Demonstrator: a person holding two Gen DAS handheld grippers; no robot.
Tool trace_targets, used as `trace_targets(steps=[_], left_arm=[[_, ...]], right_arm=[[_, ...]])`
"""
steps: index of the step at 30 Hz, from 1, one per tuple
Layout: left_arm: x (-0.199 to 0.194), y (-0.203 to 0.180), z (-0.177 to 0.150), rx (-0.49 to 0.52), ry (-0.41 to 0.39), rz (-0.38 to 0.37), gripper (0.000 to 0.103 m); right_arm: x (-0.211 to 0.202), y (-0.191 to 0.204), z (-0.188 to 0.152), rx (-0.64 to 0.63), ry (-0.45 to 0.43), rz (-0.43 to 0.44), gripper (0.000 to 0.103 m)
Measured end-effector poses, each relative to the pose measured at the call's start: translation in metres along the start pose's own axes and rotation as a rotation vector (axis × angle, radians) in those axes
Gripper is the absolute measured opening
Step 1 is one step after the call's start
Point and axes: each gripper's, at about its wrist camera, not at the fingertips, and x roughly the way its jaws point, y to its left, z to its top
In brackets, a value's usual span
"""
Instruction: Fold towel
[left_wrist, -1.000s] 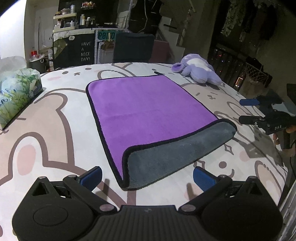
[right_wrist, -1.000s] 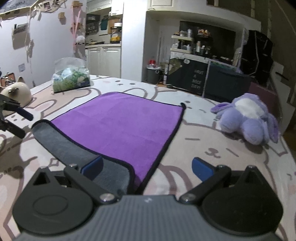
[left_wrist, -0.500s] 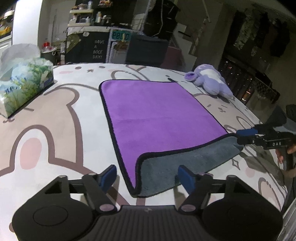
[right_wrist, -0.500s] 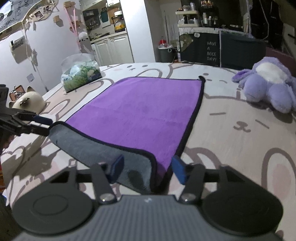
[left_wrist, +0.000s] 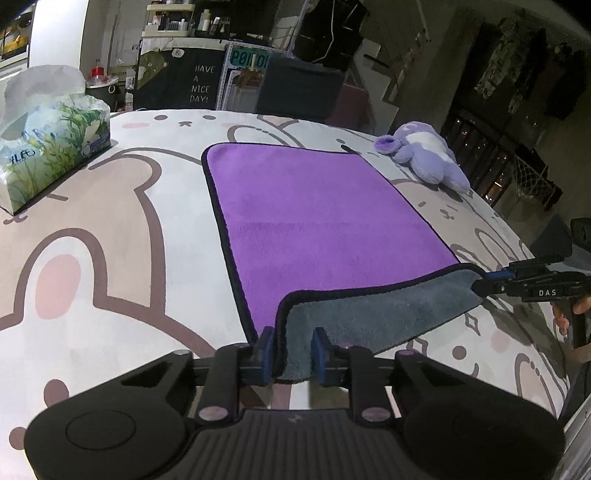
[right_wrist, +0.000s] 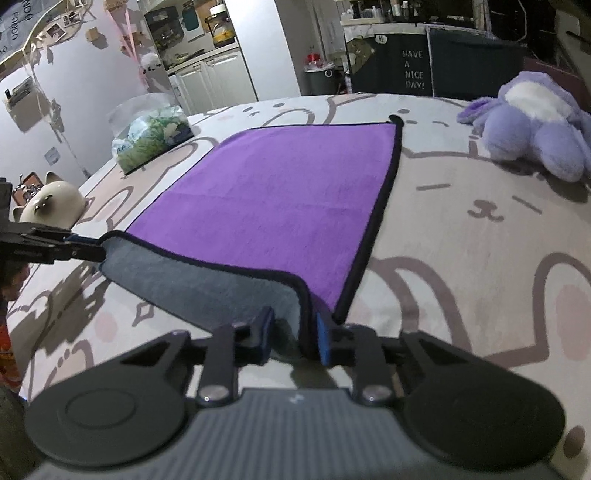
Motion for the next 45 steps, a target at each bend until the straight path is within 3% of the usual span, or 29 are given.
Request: trace_targets(steps=[10, 25, 45], left_arm=[[0.0, -0.001, 0.0, 0.01, 0.006, 0.032, 0.007], [-0.013, -0.013, 0.019, 0.045, -0.075, 0.089, 0.005], [-0.02, -0.024, 0.085, 0.085, -0.176, 0.188, 0.005]], right_arm=[[-0.004, 0.003, -0.001, -0.006, -0.007, -0.006, 0.009], [-0.026, 0.006, 0.014, 0.004, -0.104, -0.008, 0.005], [-0.047, 0.004, 0.075, -0.006, -0.255, -0.042, 0.005]])
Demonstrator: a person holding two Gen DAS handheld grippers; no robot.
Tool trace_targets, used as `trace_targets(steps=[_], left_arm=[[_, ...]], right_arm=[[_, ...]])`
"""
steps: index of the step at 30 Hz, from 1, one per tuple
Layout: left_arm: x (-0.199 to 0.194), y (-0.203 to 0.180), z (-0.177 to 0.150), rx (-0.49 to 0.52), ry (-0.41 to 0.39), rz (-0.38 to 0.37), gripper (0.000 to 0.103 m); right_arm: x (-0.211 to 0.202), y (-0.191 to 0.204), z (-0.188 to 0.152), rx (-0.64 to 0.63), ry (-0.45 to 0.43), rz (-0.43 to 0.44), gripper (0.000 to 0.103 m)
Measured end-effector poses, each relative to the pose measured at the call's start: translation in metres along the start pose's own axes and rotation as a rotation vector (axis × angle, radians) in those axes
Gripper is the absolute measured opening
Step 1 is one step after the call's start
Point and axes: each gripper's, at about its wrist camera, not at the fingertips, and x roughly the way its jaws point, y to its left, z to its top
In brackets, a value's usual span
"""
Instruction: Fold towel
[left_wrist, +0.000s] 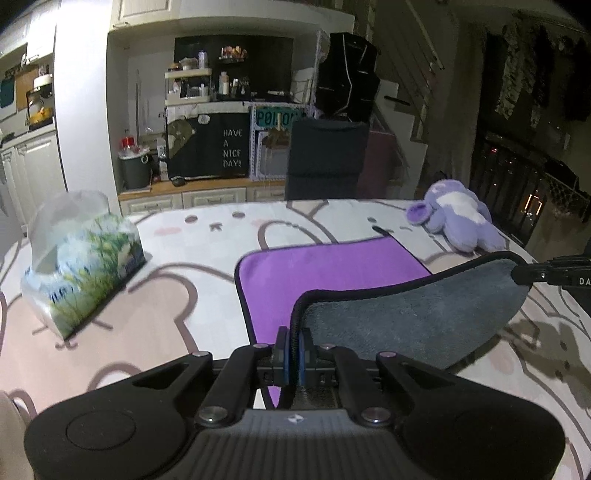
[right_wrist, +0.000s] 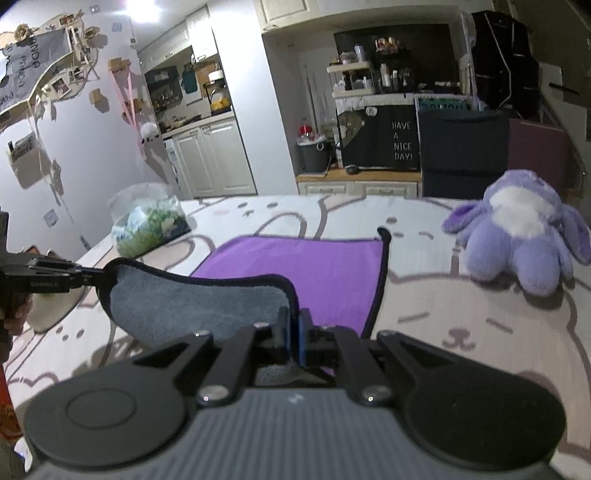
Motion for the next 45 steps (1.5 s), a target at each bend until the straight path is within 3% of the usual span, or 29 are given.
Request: trace_targets(steps=[16, 30, 45], left_arm=[[0.039, 0.007, 0.056, 0.016, -0.072, 0.074, 0.005], [0.104, 0.02, 0.091, 0.008, -0.077, 0.126, 0.005], [0.18, 0.038, 0.077, -0.068, 0.029, 0.13, 0.005]], right_arm=[[0.037, -0.015, 0.056, 0.029, -0.073, -0.056, 0.005], [0.093, -0.037, 0.087, 0.086, -0.076, -0.117, 0.005], [0.168, -0.056, 0.079, 0.144, 0.026, -0.21, 0.005]])
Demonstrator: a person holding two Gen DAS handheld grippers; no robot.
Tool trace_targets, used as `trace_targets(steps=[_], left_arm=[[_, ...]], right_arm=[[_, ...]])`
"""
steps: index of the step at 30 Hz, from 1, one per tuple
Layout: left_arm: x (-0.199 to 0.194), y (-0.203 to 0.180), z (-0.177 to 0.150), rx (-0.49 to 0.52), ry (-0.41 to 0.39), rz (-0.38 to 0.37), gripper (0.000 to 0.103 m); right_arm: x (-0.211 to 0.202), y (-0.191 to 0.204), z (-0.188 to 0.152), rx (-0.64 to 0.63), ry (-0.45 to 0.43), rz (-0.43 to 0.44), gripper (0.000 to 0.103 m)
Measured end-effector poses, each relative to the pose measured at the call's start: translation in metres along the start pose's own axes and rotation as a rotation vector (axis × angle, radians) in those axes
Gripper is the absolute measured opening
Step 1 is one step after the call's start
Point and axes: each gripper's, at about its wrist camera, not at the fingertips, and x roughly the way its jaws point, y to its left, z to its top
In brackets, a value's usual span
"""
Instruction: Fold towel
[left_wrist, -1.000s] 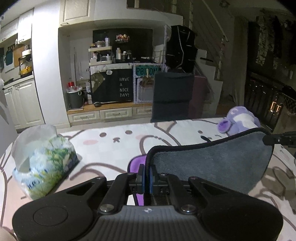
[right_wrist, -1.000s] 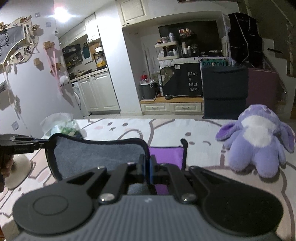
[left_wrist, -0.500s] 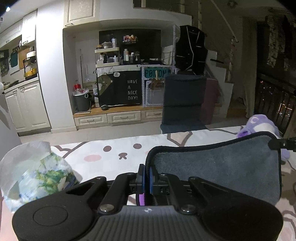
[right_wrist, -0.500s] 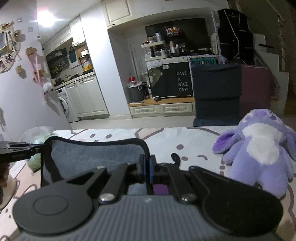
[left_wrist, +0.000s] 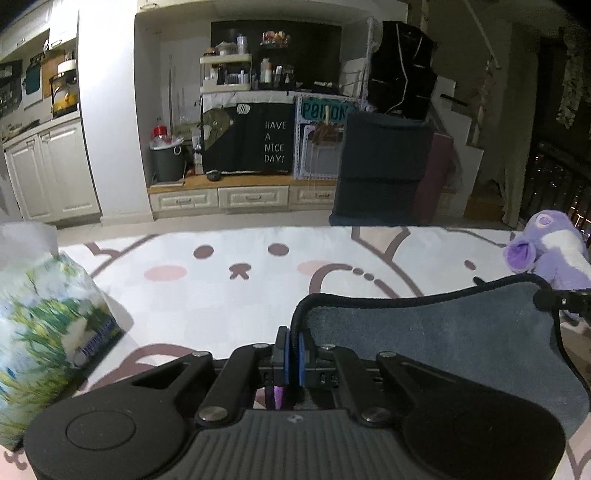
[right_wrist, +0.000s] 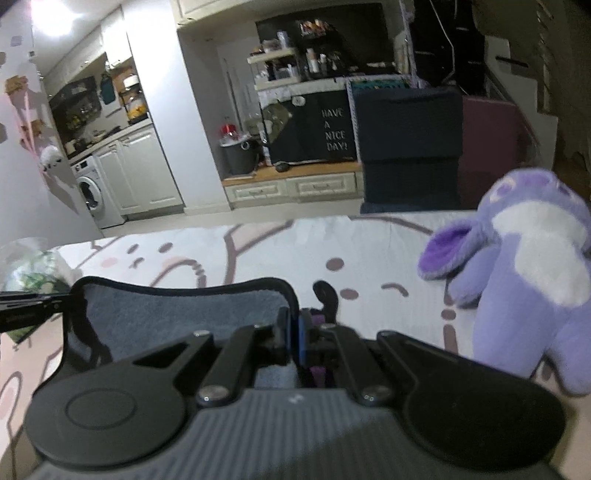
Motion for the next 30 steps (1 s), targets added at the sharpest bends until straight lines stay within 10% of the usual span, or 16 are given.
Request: trace_targets(steps=[17, 21, 30], left_arm=[[0.03, 0.005, -0.008, -0.004, 0.081, 0.039, 0.015], [0.029, 0.007, -0.007, -0.021, 0.095, 0.045, 0.038], [0.017, 0.01, -0.011, -0.037, 0.105, 0.058, 0.082]], right_arm=[[0.04, -0.004, -0.017, 0.002, 0.053, -0.06, 0.015], [0.038, -0.004, -0.015, 0.004, 0.059, -0.051, 0.054], [0.03, -0.002, -0.017, 0.004, 0.069, -0.063, 0.077]])
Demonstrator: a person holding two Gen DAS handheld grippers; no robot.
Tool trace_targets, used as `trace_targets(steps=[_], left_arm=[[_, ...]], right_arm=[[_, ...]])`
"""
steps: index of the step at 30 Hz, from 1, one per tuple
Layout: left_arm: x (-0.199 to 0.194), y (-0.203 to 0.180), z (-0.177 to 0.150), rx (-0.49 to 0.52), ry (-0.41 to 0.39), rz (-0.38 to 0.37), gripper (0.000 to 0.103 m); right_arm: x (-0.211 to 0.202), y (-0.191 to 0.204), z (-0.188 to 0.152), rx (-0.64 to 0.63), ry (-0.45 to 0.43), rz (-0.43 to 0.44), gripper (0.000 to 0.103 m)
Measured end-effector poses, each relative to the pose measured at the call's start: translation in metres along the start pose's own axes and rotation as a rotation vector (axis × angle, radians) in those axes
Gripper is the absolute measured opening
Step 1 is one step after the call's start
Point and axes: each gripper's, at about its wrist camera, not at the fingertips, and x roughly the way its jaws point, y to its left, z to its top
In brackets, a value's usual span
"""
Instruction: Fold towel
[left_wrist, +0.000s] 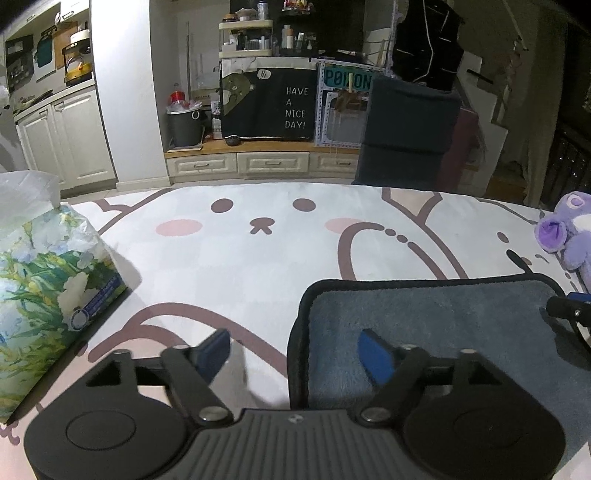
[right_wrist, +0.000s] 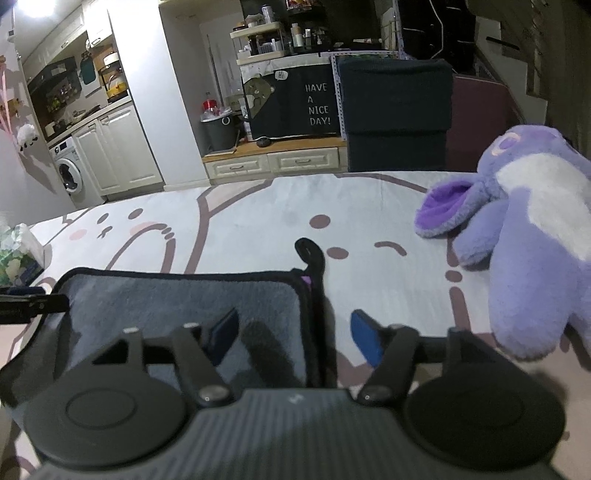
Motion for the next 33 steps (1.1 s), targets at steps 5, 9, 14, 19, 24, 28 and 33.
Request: trace_targets(steps=[5, 9, 14, 19, 24, 28, 33], left_arm=[[-0.01, -0.004, 0.001, -0.006, 0.001, -0.004, 0.096], [-0.022, -0.008, 0.002, -0.008, -0.006, -0.005, 0.101], [-0.037, -0.014, 0.003, -0.001, -0.006, -0.008, 0.103], [-0.054, -0.019, 0.003, 0.001, -0.014, -0.005, 0.103], [-0.073, -0.025, 0.003, 0.007, -0.025, -0.004, 0.103], [-0.09, -0.027, 0.002, 0.003, -0.039, -0.008, 0.103], [-0.109, -0.03, 0.002, -0.002, -0.054, -0.012, 0.103]], right_arm=[[-0.012, 0.002, 0.001, 0.009, -0.01, 0.0, 0.091], [-0.024, 0.006, 0.003, 0.003, -0.023, 0.0, 0.103], [-0.038, 0.011, 0.005, -0.001, -0.031, 0.002, 0.103], [-0.056, 0.016, 0.005, -0.013, -0.05, -0.004, 0.103], [-0.076, 0.021, 0.006, -0.026, -0.065, -0.012, 0.103], [-0.092, 0.024, 0.006, -0.029, -0.076, -0.012, 0.103], [-0.115, 0.032, 0.003, -0.044, -0.089, -0.011, 0.103]])
